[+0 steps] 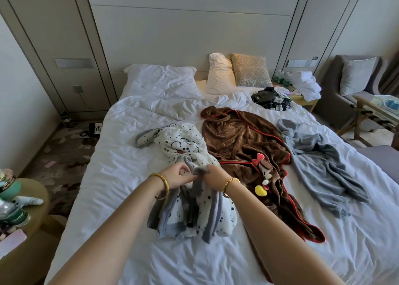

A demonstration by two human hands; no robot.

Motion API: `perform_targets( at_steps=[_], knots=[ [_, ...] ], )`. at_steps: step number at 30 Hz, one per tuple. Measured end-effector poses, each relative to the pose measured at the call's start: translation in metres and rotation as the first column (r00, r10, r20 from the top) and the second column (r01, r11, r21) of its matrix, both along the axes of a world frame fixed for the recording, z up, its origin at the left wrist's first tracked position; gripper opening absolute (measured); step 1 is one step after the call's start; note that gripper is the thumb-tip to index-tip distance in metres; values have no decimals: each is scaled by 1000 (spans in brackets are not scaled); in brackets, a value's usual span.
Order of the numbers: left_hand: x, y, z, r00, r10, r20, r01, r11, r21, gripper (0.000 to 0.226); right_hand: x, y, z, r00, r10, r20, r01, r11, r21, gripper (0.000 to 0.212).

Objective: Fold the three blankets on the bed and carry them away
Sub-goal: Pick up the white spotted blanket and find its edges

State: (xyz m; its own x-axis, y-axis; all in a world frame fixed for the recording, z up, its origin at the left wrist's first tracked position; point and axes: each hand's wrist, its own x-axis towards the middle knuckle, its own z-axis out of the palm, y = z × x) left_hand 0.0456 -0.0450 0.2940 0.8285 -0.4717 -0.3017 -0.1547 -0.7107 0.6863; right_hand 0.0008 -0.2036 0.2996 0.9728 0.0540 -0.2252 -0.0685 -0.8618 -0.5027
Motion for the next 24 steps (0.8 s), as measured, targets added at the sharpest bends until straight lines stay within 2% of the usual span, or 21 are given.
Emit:
perform_targets(
  at_steps=[2,4,8,11,13,16,18,20,22,24],
  knots=[
    [3,13,-5,999,27,24,-31,987,156,52,2,-9,2,961,-267,67,247,943,221,24],
    [3,26,-17,998,50,22,-55,952,300,63,4,-18,11,911,-387,142,313,873,374,26],
    [-8,44,-47,996,53,-76,-20,923,384,90,7,-22,37,878,-413,242,247,825,508,29],
    [-13,43,-56,992,9,-126,44,910,413,101,7,-19,44,886,-382,263,202,828,522,29],
    [-15,32,-58,991,-21,-130,71,920,386,100,6,-14,48,890,-382,247,197,813,547,29],
    [-19,15,-58,995,14,-102,15,961,275,104,5,-7,52,905,-360,225,172,795,582,29],
    [-20,11,-60,994,29,-103,0,964,266,90,3,-5,54,910,-363,202,165,763,625,28],
    [-20,12,-61,990,38,-136,6,950,312,60,1,-7,56,900,-413,139,198,670,715,26],
    [-20,11,-62,977,142,-158,-93,955,282,41,2,-10,56,871,-481,98,244,597,764,26],
    [-20,10,-61,950,269,-159,-244,956,163,36,4,-16,54,835,-540,109,285,592,754,26]
  ],
)
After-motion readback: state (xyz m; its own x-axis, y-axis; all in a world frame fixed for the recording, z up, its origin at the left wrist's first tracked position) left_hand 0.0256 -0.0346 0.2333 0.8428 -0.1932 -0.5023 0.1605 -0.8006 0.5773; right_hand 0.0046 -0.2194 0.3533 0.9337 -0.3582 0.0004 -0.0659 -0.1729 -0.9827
